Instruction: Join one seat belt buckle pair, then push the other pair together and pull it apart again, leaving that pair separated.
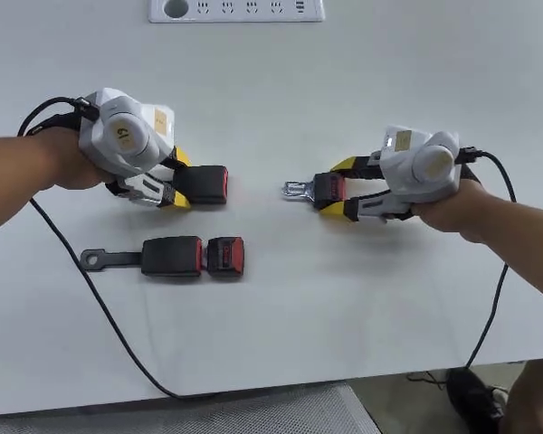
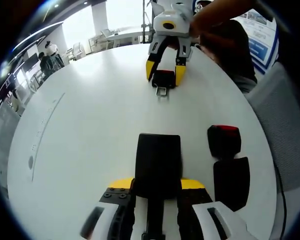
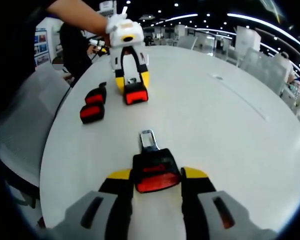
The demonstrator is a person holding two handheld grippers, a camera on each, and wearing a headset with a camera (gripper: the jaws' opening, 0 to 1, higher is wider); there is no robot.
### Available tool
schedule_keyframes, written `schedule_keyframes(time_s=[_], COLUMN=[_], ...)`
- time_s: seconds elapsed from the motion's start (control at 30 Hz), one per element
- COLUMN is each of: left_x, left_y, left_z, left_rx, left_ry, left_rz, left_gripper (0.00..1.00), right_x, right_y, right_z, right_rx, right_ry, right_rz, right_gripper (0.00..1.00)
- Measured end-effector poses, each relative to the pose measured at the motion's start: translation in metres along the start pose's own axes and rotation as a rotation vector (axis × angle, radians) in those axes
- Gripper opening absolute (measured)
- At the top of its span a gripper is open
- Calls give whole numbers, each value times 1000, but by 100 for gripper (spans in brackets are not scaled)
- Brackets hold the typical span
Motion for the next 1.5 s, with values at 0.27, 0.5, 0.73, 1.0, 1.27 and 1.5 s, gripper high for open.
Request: schedule_keyframes(time_s=[0.27,0.5,0.73,1.0,1.27,1.5], left_x=[0,0,1,5,3,11], left_y=[0,0,0,4,24,49], left_z=[0,0,-1,-3,-1,4], left_rx=[4,1,-3,13,75,183], left_ry=[1,1,6,133,294,457], left_rz=[0,0,-3,23,-111,-230], left_gripper=[33,33,34,46,64,81], right_x=[2,3,1,3,11,-9], right_y=[8,12,14,17,26,27], right_z=[9,12,12,7,0,-12], right_rx=[-6,-11,-31,4,111,158], right_ry=[-13,-9,-1,-94,-295,-351], right_rz=[8,4,6,99,282,358], right_gripper=[38,38,39,63,75,86])
Point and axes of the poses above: the centre of the closed fingertips' face, and the gripper's own axes: y roughly backward along the fingers, x roughly to its right, z roughly out of its underside, the point moved 6 cm from there along y, roughly backward along the fingers, and after that the axes turned 5 degrees about -x, right-handed, at the moved point
